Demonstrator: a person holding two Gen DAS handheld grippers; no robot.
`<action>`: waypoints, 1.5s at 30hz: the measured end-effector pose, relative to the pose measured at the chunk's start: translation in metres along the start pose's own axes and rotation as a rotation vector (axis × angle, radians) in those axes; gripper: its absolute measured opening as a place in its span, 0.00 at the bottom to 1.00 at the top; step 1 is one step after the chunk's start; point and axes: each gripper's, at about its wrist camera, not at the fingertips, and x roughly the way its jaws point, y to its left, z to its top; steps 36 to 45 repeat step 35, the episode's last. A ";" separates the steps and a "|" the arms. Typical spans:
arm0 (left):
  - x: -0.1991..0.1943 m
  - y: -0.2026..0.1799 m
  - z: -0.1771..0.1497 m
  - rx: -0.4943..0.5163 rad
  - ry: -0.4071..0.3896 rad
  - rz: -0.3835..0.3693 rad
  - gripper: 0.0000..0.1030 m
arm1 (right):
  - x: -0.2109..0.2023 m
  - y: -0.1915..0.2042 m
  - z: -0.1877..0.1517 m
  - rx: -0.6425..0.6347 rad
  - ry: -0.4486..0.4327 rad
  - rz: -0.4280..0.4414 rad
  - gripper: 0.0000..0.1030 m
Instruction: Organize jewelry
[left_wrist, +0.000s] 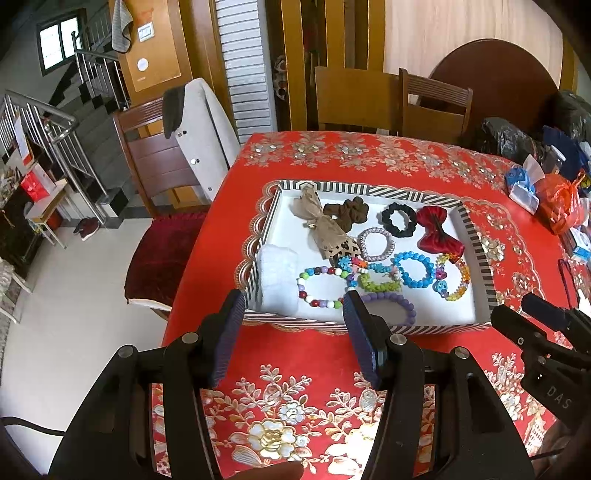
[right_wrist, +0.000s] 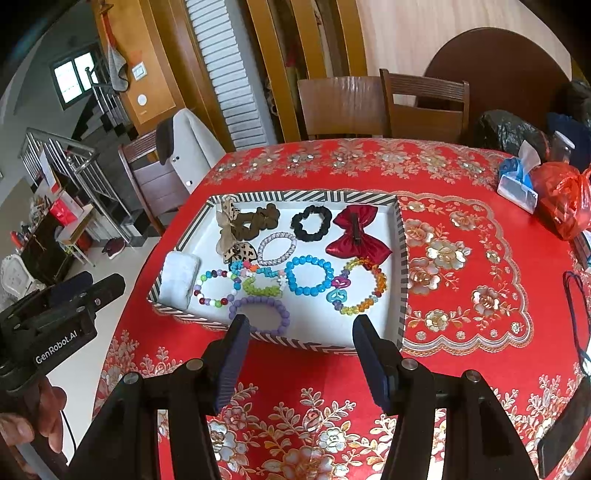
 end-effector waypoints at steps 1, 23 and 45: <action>0.000 0.000 0.000 0.002 -0.001 0.002 0.54 | 0.000 0.000 0.000 -0.002 0.000 -0.001 0.54; -0.005 -0.003 -0.001 0.011 -0.005 0.003 0.54 | 0.004 0.000 -0.001 -0.013 0.018 0.006 0.55; -0.002 -0.002 -0.007 0.017 -0.013 -0.016 0.54 | -0.006 -0.027 -0.009 0.008 -0.009 0.002 0.55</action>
